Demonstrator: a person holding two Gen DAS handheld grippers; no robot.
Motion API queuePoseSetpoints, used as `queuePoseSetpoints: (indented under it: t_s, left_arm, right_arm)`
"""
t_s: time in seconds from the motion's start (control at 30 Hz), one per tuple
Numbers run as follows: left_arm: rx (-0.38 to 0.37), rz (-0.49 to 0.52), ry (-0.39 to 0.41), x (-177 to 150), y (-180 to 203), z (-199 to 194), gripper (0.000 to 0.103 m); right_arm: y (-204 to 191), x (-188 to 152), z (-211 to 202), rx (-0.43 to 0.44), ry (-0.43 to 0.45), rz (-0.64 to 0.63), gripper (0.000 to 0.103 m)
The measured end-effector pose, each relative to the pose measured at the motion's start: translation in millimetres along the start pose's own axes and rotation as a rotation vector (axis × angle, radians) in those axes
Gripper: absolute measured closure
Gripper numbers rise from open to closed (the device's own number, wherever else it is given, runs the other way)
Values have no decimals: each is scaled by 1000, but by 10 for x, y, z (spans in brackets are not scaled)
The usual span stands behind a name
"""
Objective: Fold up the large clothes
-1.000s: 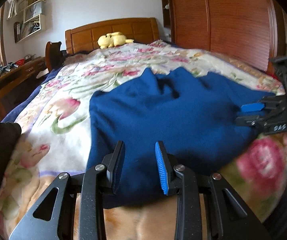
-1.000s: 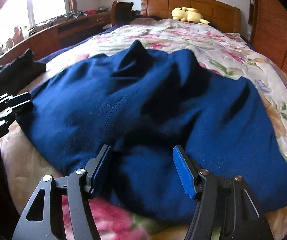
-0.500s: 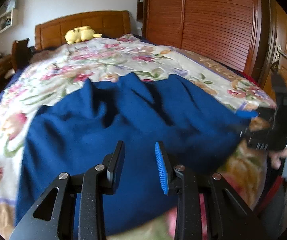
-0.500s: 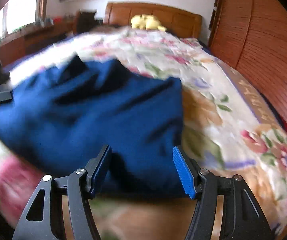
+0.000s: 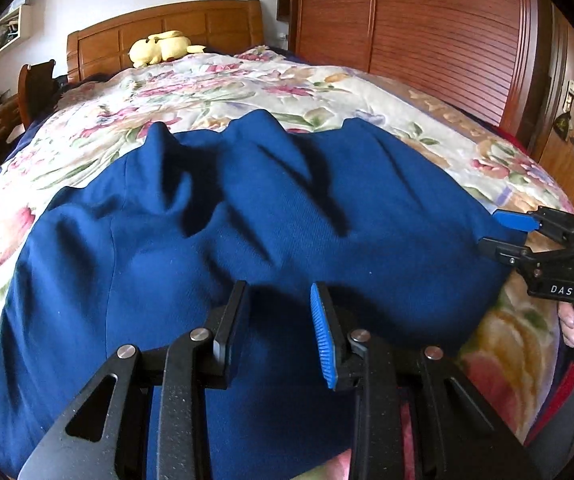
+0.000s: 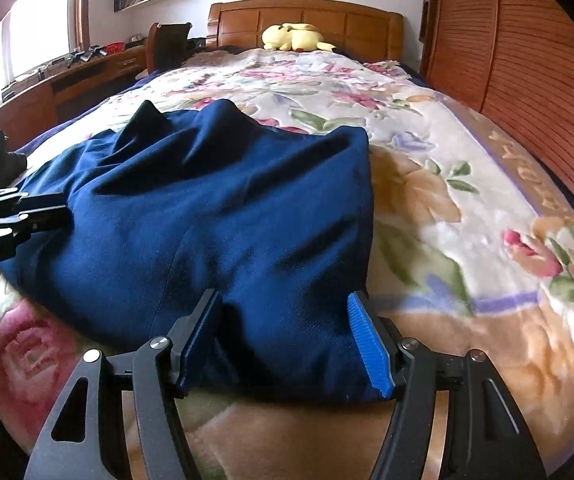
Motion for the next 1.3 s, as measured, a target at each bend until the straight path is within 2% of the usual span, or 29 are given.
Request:
queuePoseSetpoints:
  t_s: [0.2,0.53,0.73,0.83,0.93,1.1,1.3]
  left_arm:
    - [-12,-16,13,-27,-15,26,71]
    - [-33,-22,38,-58,-30,7,71]
    - [-14,-4,24,-74,-54,-155,71]
    - [19,-3,57,-132,-195,-421,71]
    - [31,-45,46,-264,-420,-616,71]
    - [71,-87,36,-422,-746,-815,71]
    - [112,-82,32,-502,-983,-967,71]
  right_arm:
    - [158,24,-237,-97,55,63,29]
    - [181,-109,75,48,-78,181,26]
    - [212,-125,103,113,-98,220,26]
    - [198,-121,107,110,-100,210,26]
    - [202,-122,127,112,-102,211,26]
    - [201,-130,126,113,-103,215,26]
    - [207,-128,129,111,-102,211,26]
Point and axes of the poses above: each gripper's, at about its wrist camera, not at the fingertips, and z roughly the way its jaws point, y to its right, x to its top, the point moved 10 cm from there along z, roughly the way its jaws point, and after that the axes turned 4 degrees about -z, right-handed, at the moved point
